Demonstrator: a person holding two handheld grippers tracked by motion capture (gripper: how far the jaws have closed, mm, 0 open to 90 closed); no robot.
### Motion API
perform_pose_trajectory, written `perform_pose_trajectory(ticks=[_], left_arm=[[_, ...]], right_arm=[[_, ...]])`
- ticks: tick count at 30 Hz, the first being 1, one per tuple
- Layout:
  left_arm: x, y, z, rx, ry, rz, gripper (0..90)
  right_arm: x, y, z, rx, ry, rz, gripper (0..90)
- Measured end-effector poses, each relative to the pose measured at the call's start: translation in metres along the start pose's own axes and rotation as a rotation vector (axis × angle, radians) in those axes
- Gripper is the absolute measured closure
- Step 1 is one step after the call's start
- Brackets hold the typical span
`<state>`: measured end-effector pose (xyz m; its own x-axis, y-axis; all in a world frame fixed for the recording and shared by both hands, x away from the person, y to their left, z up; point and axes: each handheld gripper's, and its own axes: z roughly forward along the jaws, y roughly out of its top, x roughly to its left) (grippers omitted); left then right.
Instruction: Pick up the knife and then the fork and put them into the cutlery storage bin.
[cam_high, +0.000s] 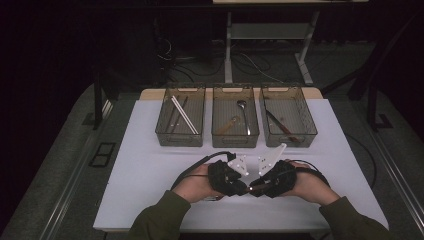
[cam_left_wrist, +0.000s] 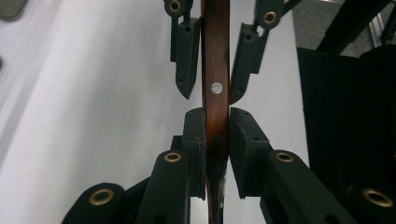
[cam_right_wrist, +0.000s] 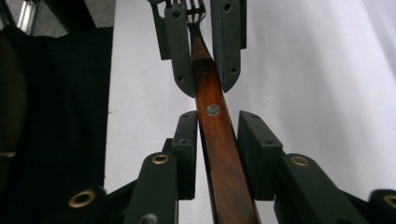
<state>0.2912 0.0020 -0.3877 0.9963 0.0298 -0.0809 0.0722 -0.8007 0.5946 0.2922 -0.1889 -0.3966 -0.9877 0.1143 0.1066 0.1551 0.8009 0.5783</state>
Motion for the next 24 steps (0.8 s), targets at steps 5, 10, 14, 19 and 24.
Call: perform_pose_trajectory(ticks=[5,10,14,19,24], left_arm=[[-0.002,0.0,0.001,0.002,-0.015,0.039,76.7],[-0.001,-0.003,-0.002,-0.017,-0.03,0.065,76.4],[0.0,-0.006,-0.001,-0.052,-0.031,0.052,75.4],[0.006,-0.017,-0.011,-0.154,0.035,-0.006,57.2],[0.012,-0.037,-0.026,-0.242,0.09,-0.092,47.9]], right_arm=[[0.003,0.0,0.001,0.019,0.032,-0.037,74.0],[0.005,0.0,0.001,0.016,0.053,-0.025,75.1],[0.005,-0.001,0.0,0.008,0.052,-0.007,75.3],[0.002,-0.005,-0.003,0.011,0.023,0.016,75.3],[-0.003,-0.011,-0.008,-0.007,-0.002,0.046,75.3]])
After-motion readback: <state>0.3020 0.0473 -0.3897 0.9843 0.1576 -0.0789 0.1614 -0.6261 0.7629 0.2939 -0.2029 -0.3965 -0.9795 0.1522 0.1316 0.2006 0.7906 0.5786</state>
